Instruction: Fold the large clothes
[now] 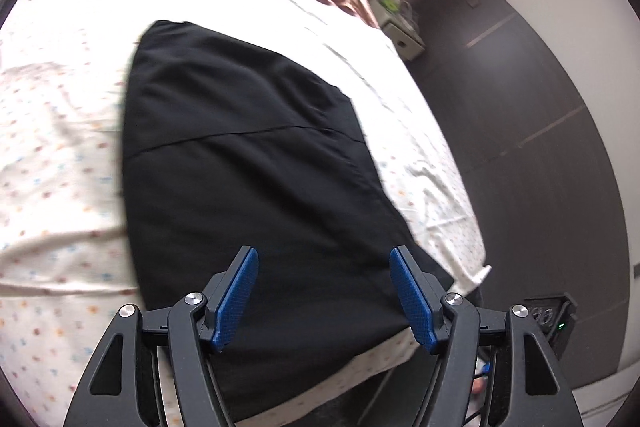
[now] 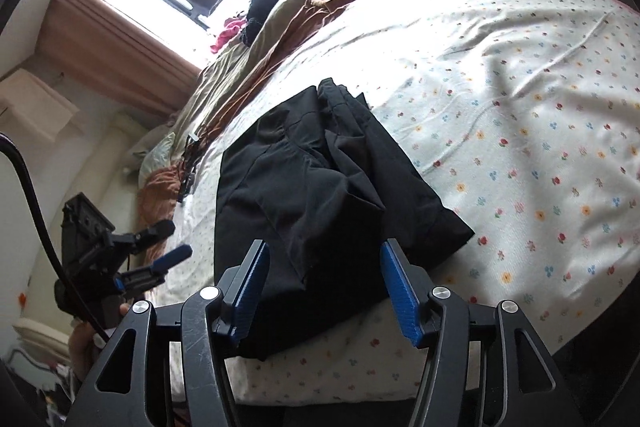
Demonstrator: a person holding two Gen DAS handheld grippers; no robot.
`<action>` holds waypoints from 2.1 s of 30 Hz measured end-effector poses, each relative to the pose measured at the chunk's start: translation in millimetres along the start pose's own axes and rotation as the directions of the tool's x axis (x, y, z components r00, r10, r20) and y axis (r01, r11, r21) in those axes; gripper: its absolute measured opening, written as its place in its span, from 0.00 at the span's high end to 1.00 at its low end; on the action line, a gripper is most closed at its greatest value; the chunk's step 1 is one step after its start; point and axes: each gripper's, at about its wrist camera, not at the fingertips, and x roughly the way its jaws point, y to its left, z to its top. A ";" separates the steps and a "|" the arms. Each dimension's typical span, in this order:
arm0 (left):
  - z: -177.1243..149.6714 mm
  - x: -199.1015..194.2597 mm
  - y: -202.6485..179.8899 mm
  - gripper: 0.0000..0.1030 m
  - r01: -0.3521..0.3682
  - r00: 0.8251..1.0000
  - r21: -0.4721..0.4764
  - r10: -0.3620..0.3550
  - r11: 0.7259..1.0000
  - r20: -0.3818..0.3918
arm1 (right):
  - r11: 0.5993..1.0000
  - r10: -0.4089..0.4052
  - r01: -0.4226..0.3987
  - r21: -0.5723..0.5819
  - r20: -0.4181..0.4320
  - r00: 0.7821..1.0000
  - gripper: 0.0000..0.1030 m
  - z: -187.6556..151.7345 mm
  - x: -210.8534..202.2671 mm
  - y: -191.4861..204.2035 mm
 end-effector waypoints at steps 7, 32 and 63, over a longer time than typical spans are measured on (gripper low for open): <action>-22.9 -7.0 50.4 0.33 -0.101 0.995 -0.082 0.100 0.991 -0.011 | 0.999 -0.049 0.049 -0.005 0.010 0.999 0.93 17.1 13.1 -10.4; -74.3 41.9 54.5 0.50 -0.057 0.993 -0.122 0.044 0.991 -0.107 | 0.982 -0.129 0.114 0.149 0.098 0.987 0.35 7.2 -18.1 -73.3; -80.5 27.5 34.1 0.76 -0.092 0.993 0.005 0.092 0.996 -0.076 | 0.979 -0.179 0.185 0.088 -0.073 0.981 0.70 -1.5 37.2 -74.5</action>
